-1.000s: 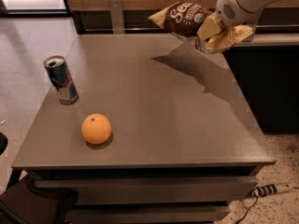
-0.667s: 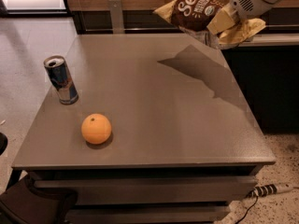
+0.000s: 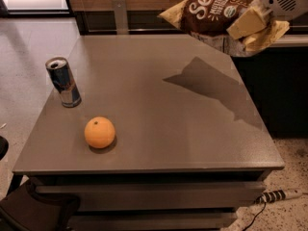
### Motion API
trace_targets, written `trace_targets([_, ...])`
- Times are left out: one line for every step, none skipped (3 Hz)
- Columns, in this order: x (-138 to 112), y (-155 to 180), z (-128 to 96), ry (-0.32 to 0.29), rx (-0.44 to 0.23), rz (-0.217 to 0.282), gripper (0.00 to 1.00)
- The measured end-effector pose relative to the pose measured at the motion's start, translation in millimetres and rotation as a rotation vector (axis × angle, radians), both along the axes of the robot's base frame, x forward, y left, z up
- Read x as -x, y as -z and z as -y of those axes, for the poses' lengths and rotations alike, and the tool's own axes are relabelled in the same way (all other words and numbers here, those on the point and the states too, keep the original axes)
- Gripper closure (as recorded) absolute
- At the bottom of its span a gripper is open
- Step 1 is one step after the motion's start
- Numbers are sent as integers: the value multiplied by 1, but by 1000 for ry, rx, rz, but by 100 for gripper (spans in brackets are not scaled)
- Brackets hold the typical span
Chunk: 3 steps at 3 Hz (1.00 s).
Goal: Move brown chip bag near orange
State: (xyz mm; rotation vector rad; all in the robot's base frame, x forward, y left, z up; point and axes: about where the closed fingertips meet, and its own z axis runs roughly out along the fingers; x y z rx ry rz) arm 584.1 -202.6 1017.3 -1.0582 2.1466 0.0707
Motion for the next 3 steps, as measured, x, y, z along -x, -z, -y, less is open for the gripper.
trace_targets([37, 2, -11, -44, -14, 15, 100])
trace_targets([73, 17, -34, -69, -27, 30, 100])
trace_targets([100, 38, -68, -113, -24, 24, 100])
